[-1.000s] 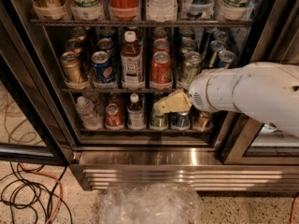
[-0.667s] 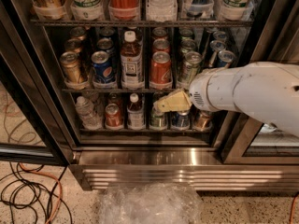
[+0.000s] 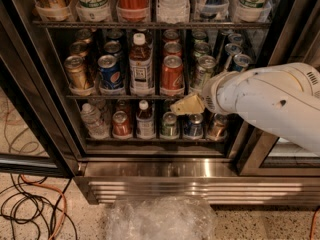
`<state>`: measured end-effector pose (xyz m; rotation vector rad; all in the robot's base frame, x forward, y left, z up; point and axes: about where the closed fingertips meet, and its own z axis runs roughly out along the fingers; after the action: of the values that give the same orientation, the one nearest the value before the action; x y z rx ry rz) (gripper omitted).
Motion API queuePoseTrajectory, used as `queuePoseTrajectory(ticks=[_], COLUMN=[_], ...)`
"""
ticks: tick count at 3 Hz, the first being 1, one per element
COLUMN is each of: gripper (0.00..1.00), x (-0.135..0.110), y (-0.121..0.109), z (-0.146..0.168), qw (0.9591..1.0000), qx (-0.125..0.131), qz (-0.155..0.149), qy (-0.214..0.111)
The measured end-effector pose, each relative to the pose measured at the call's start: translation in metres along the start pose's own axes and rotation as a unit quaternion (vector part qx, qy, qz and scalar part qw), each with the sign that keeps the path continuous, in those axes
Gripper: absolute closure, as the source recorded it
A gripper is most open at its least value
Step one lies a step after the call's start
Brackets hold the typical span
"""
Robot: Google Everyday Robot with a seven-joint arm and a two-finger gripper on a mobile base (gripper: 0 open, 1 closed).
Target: Pick green can from middle shelf of fridge
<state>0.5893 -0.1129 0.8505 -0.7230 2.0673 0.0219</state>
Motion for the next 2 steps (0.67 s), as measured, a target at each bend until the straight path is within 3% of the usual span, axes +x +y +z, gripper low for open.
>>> queuePoseTrajectory(ticks=[2], gripper=[0.00], x=[-0.0043], y=[-0.0074], z=[0.0097], qw=[1.0000], qx=[0.008], qz=[-0.005], qy=[-0.003])
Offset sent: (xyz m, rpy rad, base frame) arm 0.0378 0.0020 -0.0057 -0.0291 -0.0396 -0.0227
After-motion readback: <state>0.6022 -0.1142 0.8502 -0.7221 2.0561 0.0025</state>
